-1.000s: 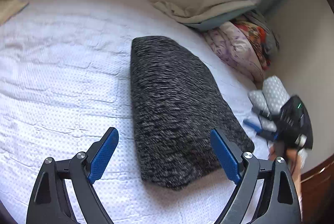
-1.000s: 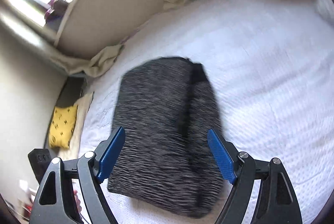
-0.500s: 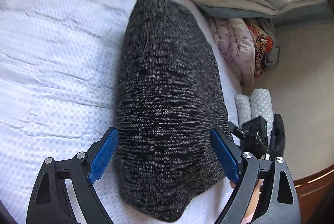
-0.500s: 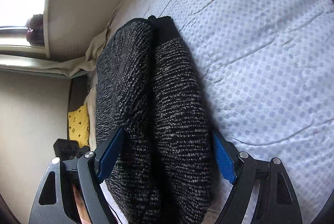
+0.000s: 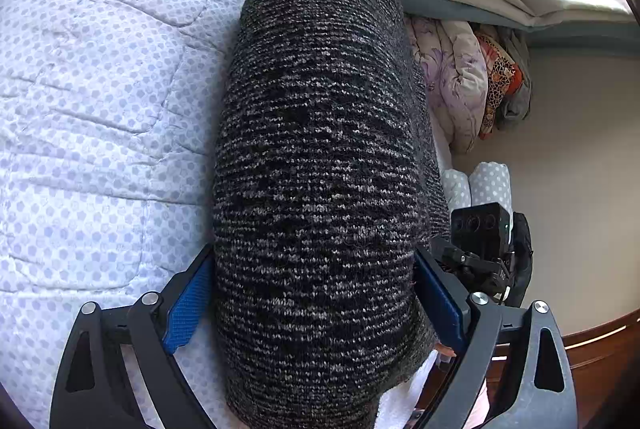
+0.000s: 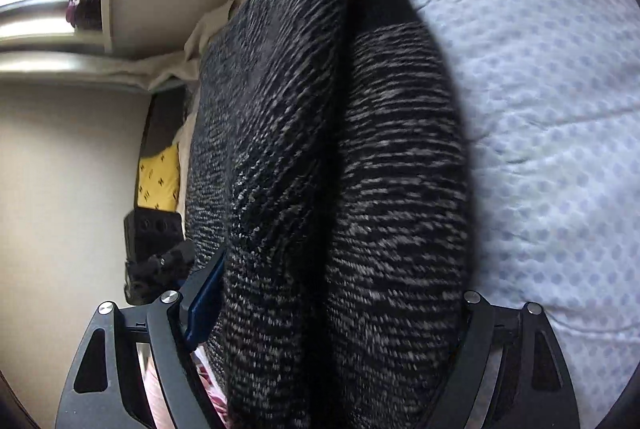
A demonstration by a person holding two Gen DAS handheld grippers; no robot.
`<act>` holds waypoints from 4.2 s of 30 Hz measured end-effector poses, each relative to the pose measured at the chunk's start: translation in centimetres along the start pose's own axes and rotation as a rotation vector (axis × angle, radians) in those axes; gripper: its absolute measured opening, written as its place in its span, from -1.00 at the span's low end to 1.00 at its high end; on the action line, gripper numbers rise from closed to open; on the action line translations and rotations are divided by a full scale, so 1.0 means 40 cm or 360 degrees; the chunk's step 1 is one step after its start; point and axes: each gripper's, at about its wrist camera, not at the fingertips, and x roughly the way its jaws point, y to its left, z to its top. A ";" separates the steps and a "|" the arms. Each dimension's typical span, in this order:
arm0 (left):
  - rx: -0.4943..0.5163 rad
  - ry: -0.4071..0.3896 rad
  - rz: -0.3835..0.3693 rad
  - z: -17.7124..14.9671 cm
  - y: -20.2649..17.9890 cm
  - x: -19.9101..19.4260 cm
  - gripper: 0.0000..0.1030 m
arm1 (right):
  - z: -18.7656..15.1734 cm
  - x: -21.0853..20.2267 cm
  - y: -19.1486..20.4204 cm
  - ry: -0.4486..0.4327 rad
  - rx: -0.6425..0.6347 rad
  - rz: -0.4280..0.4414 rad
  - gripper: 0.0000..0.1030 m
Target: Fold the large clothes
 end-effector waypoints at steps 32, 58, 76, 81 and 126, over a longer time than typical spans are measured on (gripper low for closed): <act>0.0086 -0.0159 0.0068 -0.056 0.039 -0.236 0.29 | -0.097 0.120 0.186 0.0058 -0.0193 0.0194 0.04; 0.0190 -0.0345 0.0359 -0.080 0.012 -0.280 0.53 | -0.073 0.083 0.174 -0.0080 -0.0121 -0.0114 0.48; 0.0673 -0.0823 0.0927 -0.407 -0.190 -0.480 1.00 | -0.334 -0.155 0.449 -0.0589 -0.0726 -0.0689 0.79; 0.0753 -0.1005 0.1097 -0.547 -0.228 -0.506 1.00 | -0.496 -0.146 0.502 -0.0658 -0.0892 -0.0802 1.00; 0.0891 -0.1065 0.1392 -0.863 -0.181 -0.397 1.00 | -0.875 -0.102 0.435 -0.0849 -0.0819 -0.1230 1.00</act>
